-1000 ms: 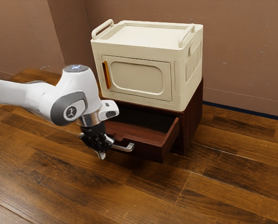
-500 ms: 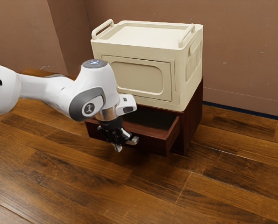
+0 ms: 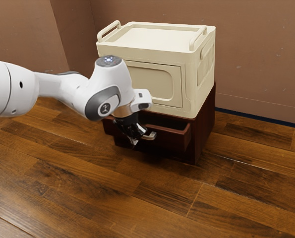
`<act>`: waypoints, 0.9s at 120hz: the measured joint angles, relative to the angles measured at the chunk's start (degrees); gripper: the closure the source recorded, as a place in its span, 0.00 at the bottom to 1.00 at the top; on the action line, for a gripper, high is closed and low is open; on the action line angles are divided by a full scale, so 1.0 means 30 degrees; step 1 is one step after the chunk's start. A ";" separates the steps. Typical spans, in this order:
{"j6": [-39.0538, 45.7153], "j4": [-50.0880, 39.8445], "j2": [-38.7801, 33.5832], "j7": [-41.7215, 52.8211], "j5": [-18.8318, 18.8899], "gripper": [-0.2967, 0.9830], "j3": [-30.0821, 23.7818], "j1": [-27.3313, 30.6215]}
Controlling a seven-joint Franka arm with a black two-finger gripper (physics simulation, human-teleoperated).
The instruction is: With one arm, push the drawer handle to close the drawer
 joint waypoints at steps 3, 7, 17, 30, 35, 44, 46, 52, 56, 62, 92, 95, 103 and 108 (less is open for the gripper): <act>0.0098 0.0117 0.0100 0.0048 0.0002 0.84 0.0000 0.0005; 0.0212 0.0276 0.0214 0.0110 0.0001 0.84 0.0000 0.0008; 0.0429 0.0677 0.0514 0.0247 -0.0054 0.84 0.0000 0.0023; 0.0602 0.1215 0.0944 0.0403 -0.0131 0.84 0.0024 0.0075; 0.0647 0.1383 0.1070 0.0456 -0.0139 0.84 0.0027 0.0090; 0.0704 0.1785 0.1334 0.0546 -0.0156 0.84 0.0028 0.0119; 0.0713 0.1885 0.1403 0.0564 -0.0157 0.84 0.0029 0.0122; 0.0739 0.2085 0.1570 0.0617 -0.0157 0.84 0.0029 0.0131; 0.0752 0.2149 0.1668 0.0650 -0.0157 0.85 0.0029 0.0145; 0.0768 0.2330 0.1852 0.0723 -0.0171 0.85 0.0245 0.0124; 0.0808 0.3225 0.2639 0.1047 -0.0162 0.85 0.0495 0.0179; 0.0809 0.3324 0.2735 0.1053 -0.0154 0.85 0.0498 0.0157; 0.0831 0.3443 0.2898 0.0908 0.0054 0.90 0.0518 0.0102; 0.0844 0.3456 0.2940 0.0730 0.0256 0.91 0.0529 0.0085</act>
